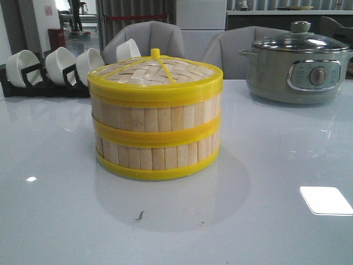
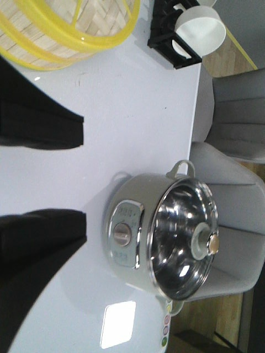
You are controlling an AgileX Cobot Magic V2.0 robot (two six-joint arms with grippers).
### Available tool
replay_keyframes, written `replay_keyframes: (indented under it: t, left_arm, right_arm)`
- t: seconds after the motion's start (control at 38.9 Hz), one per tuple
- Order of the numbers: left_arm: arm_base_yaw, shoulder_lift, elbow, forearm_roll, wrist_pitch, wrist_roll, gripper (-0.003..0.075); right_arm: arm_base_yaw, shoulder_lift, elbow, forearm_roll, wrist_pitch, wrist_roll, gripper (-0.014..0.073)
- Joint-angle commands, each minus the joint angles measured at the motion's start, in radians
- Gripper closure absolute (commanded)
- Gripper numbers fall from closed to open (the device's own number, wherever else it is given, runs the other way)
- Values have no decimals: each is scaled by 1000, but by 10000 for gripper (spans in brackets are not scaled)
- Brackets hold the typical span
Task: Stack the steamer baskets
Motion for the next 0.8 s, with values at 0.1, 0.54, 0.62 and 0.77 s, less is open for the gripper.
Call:
replay_keyframes:
  t: [0.1,0.54,0.62,0.77]
  left_arm:
    - [2,0,-28,-8,-79,-12,628]
    - [2,0,-28,-8,-79,-12,628]
    - [2,0,-28,-8,-79,-12,628]
    - [2,0,-28,-8,-79,-12,628]
  right_arm:
    - [-75,-237,240,21,-184,-1,321]
    - [-172,-517,530,21,-258,-1,538]
    - [-172,-517,530,21,-257,-1,538]
    - [-171,-517,530,21,-257,-1,538]
